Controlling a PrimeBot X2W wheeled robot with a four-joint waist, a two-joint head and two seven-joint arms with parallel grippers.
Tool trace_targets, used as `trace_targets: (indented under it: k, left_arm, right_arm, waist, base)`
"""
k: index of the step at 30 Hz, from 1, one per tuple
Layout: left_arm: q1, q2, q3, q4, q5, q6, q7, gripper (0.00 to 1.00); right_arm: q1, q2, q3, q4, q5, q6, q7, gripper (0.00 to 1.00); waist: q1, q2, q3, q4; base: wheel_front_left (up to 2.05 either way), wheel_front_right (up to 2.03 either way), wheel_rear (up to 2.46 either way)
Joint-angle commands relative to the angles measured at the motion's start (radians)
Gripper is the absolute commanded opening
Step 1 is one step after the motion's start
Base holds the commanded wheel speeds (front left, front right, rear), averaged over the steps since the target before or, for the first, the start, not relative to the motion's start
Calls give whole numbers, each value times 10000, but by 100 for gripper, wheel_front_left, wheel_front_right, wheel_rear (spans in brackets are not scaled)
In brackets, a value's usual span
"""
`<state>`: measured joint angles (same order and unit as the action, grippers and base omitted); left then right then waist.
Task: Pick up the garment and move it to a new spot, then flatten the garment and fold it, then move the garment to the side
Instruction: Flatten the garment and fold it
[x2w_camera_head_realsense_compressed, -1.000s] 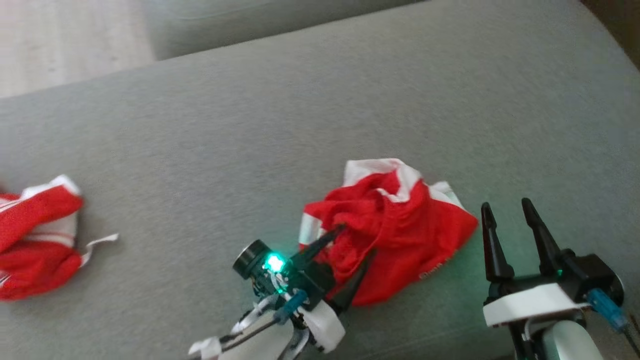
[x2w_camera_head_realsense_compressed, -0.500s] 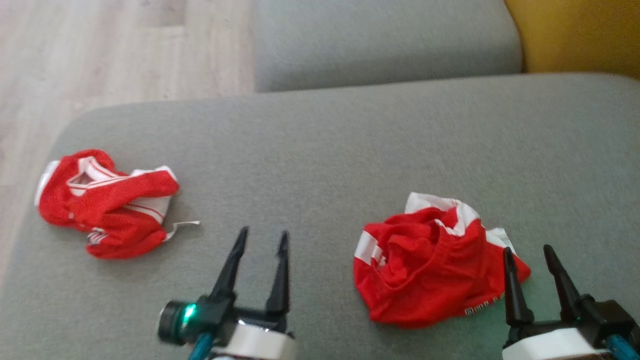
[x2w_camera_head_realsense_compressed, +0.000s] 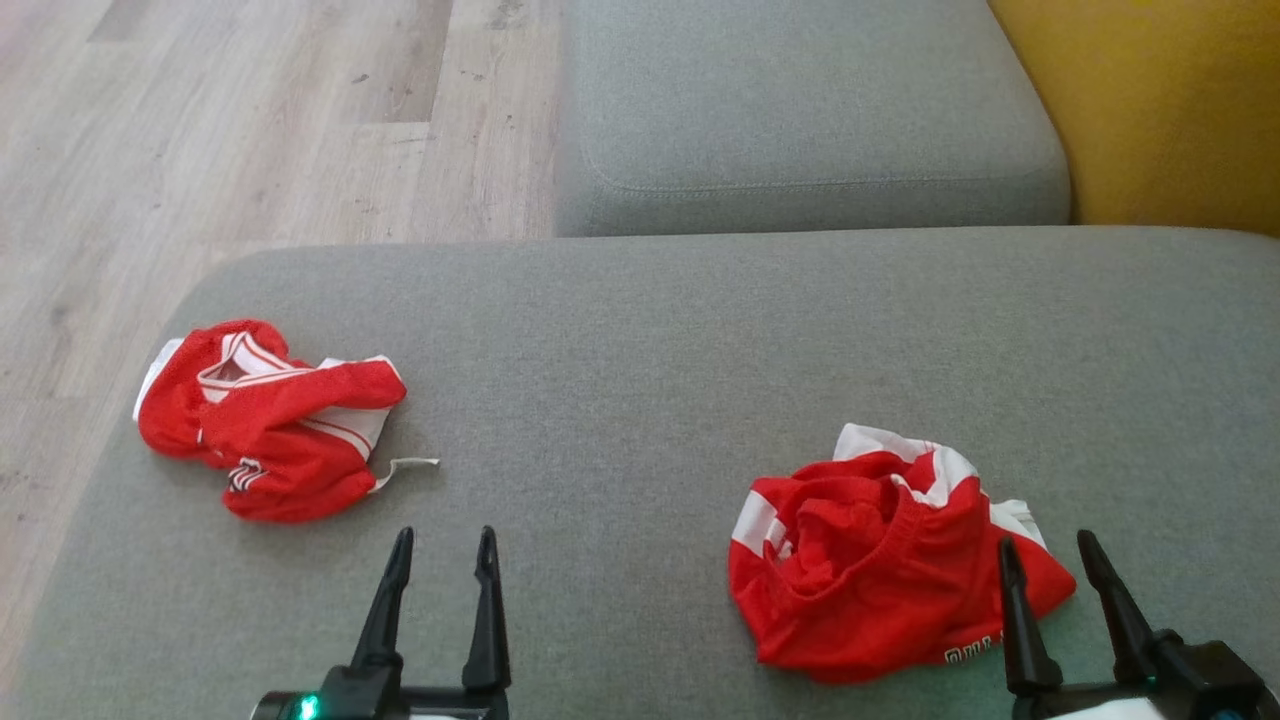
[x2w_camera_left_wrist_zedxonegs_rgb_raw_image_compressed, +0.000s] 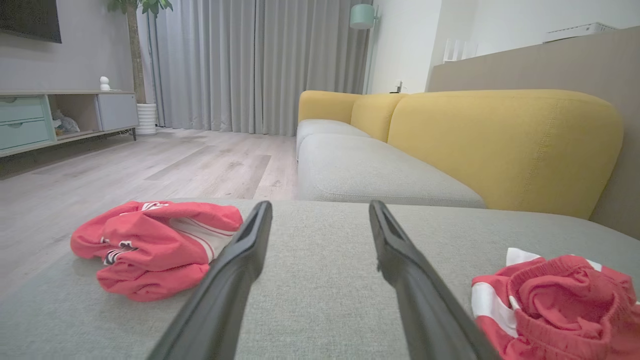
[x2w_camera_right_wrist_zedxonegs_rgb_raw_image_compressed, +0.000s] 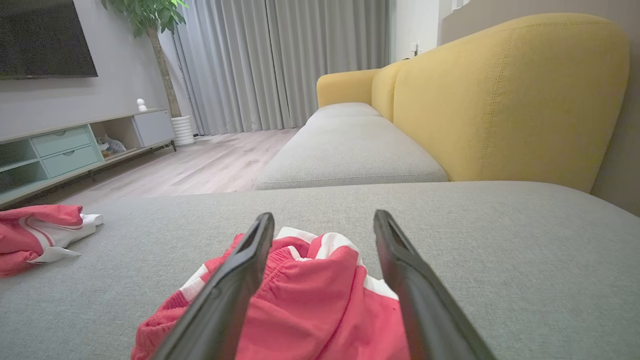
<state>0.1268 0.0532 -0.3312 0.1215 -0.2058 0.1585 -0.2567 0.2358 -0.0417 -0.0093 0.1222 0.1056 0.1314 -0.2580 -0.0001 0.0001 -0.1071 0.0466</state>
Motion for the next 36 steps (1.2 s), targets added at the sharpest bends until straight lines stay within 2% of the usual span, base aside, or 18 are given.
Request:
trace_targets:
  k: [1,14,26,32,36]
  left_arm:
    - [-320,-28,375,-331,-3,33,-51,100]
    - [-299,-29,414,-175,-47,52,-51,100]
    - [-362,-29,396,16,639,183,-51,100]
    - [-363,-29,391,168,643,229,-51,100]
    - [-477,-29,214,307,586,97,-51,100]
  right_arm:
    - [-334,-85,245,-373,91,-7,-38,100]
    - [-371,-85,226,-385,180,-7,-38,100]
    - [-403,-85,255,-430,191,-7,-38,100]
    - [-423,-85,258,-393,209,-7,-38,100]
    - [-455,-85,281,-375,235,-7,-38,100]
  waist:
    - [1,-1,-22,10]
    - [1,-1,-74,36]
    - [1,-1,22,49]
    - [1,-1,32,42]
    - [1,-1,162,-139]
  base:
    - [0,0,0]
    - [0,0,0]
    - [0,0,0]
    - [0,0,0]
    - [0,0,0]
